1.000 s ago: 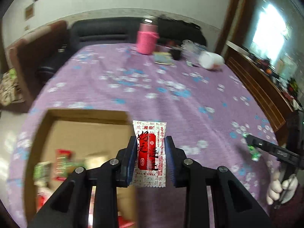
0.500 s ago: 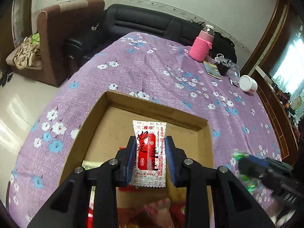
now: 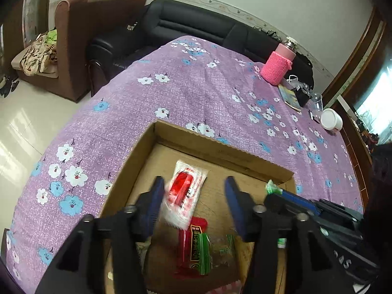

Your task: Organize snacks

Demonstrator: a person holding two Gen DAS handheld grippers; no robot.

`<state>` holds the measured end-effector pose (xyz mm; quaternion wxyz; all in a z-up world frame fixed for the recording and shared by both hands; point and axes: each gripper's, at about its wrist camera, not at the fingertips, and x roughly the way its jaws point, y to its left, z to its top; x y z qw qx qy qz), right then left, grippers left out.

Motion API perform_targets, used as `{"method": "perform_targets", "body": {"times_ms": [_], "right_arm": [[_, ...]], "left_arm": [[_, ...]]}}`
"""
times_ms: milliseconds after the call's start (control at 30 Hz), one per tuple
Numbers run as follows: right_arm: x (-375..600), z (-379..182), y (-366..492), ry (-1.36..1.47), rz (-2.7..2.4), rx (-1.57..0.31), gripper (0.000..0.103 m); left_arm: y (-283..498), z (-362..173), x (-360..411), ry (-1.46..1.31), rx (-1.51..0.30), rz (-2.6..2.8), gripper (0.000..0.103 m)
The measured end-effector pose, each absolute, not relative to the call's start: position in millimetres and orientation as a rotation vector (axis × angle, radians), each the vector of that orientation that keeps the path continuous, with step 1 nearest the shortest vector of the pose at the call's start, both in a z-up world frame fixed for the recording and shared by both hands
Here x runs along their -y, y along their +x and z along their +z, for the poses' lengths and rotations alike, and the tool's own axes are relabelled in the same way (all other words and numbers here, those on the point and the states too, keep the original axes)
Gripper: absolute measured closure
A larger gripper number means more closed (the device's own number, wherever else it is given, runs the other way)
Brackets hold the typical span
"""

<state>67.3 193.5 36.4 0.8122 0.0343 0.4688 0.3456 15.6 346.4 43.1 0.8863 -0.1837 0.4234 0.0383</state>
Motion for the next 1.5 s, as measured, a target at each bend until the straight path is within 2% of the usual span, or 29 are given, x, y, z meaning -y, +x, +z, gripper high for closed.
{"method": "perform_targets", "body": {"times_ms": [100, 300, 433, 500, 567, 600, 667, 733, 800, 867, 967, 1200, 1500], "right_arm": [[-189, 38, 66, 0.092, 0.739, -0.997, 0.076], [-164, 55, 46, 0.094, 0.729, -0.941, 0.075], [-136, 70, 16, 0.112, 0.722, -0.885, 0.074], [-120, 75, 1, 0.136, 0.708, -0.858, 0.065], [-107, 79, -13, 0.158, 0.700, -0.829, 0.063], [-101, 82, -21, 0.162, 0.695, -0.812, 0.063], [-90, 86, -38, 0.165, 0.686, -0.779, 0.063], [-81, 90, -52, 0.179, 0.674, -0.754, 0.061], [-72, 92, -65, 0.208, 0.662, -0.732, 0.052], [-64, 93, -77, 0.230, 0.652, -0.713, 0.049], [-59, 90, -97, 0.215, 0.616, -0.688, 0.039], [-65, 78, -132, 0.089, 0.565, -0.673, 0.033], [-80, 77, -159, -0.030, 0.519, -0.606, 0.028]], "left_arm": [[6, 51, -345, -0.384, -0.854, 0.075, 0.045], [-20, 78, -331, -0.343, -0.775, 0.088, 0.040], [-55, 106, -307, -0.268, -0.658, 0.133, 0.032], [-76, 120, -293, -0.220, -0.589, 0.192, 0.025], [-104, 139, -274, -0.159, -0.498, 0.293, 0.014], [-117, 149, -265, -0.129, -0.451, 0.331, 0.012], [-145, 168, -247, -0.078, -0.352, 0.401, 0.000], [-175, 184, -229, -0.049, -0.248, 0.462, 0.000], [-206, 194, -216, -0.059, -0.156, 0.532, 0.000], [-232, 191, -207, -0.114, -0.105, 0.602, 0.000], [-238, 179, -205, -0.152, -0.185, 0.598, 0.000], [-220, 139, -207, -0.195, -0.477, 0.560, 0.000], [-227, 112, -205, -0.186, -0.577, 0.566, 0.000]]}}
